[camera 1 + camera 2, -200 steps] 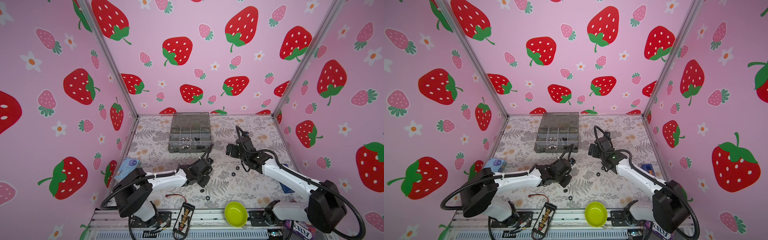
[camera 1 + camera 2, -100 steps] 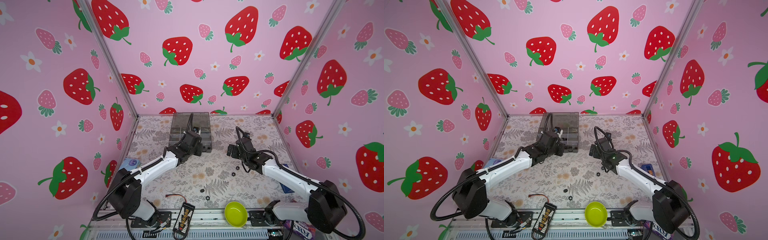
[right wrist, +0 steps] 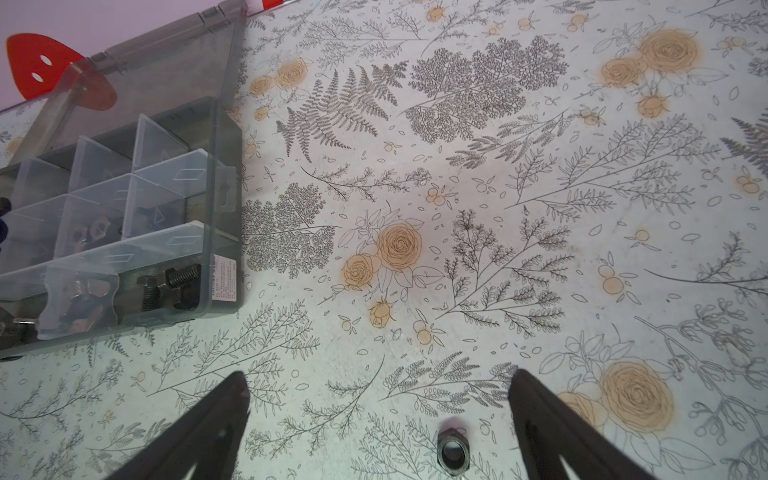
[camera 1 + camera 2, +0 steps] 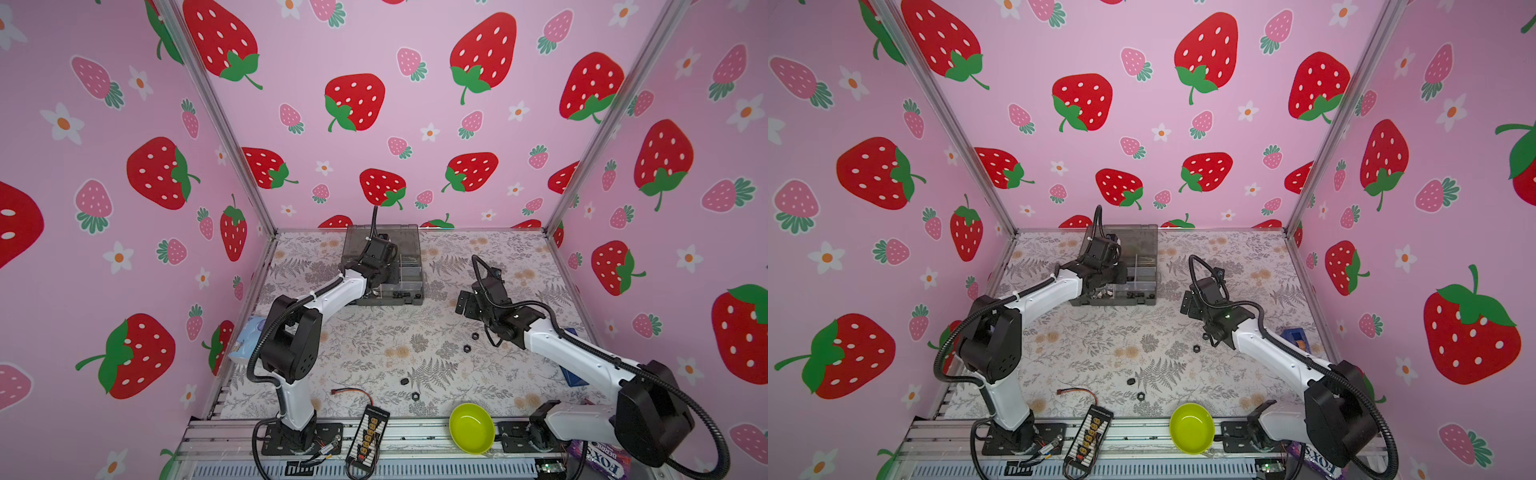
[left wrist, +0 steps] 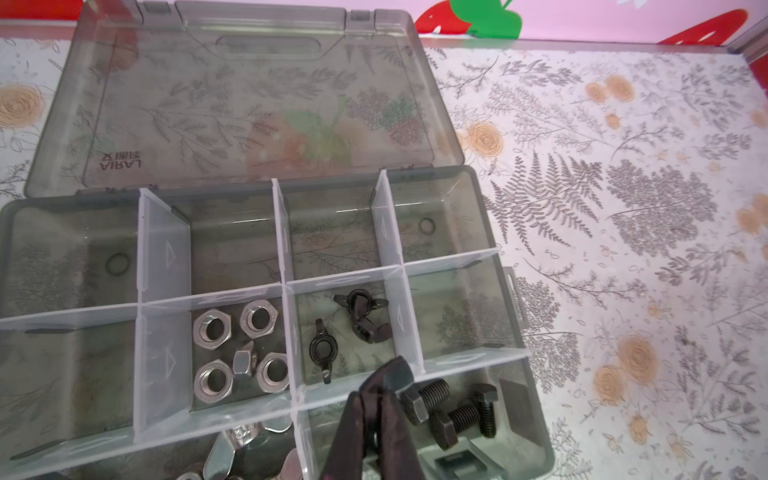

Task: Sort the screws and nuts into containers
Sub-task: 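Open the left gripper over the box while the right gripper lowers to hex nuts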

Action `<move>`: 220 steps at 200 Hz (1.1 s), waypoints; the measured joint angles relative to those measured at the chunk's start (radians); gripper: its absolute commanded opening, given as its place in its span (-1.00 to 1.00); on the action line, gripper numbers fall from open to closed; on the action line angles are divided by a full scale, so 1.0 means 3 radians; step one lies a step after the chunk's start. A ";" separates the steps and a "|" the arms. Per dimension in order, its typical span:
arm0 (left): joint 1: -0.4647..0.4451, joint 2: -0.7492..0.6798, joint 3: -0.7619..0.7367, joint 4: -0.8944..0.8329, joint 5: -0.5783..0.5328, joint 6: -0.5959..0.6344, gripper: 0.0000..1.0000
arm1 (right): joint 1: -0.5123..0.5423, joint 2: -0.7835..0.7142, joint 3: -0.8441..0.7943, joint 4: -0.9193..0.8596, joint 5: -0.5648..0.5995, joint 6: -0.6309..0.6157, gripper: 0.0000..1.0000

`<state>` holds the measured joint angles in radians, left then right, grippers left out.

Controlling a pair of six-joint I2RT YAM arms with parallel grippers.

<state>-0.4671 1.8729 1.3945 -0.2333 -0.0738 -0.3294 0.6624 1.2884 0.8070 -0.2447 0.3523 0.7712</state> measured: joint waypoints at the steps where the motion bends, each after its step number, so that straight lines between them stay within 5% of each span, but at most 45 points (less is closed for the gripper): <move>1: 0.0004 0.0011 0.0011 -0.0004 0.0008 -0.0003 -1.00 | 0.0000 0.0000 -0.0003 -0.0003 0.0000 0.0001 0.99; 76: 0.0078 0.0495 0.0380 -0.0071 0.0112 -0.0052 -1.00 | -0.0022 -0.0047 -0.0139 -0.0271 0.0047 0.0071 0.99; 105: 0.0081 0.0599 0.0473 -0.0072 0.0114 -0.0053 -0.70 | -0.0027 -0.0095 -0.0193 -0.0338 0.0046 0.0100 0.99; 149: 0.0083 0.0608 0.0476 -0.0088 0.0136 -0.0057 -0.54 | -0.0038 -0.0093 -0.0216 -0.0456 0.0032 0.0144 0.97; 220: 0.0084 0.0443 0.0371 -0.0086 0.0192 -0.0130 -0.20 | -0.0041 -0.0093 -0.0336 -0.0510 -0.0095 0.0160 0.61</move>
<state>-0.4419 2.0056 1.5059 -0.2592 -0.0162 -0.3683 0.6502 1.2606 0.7063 -0.3977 0.3237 0.8192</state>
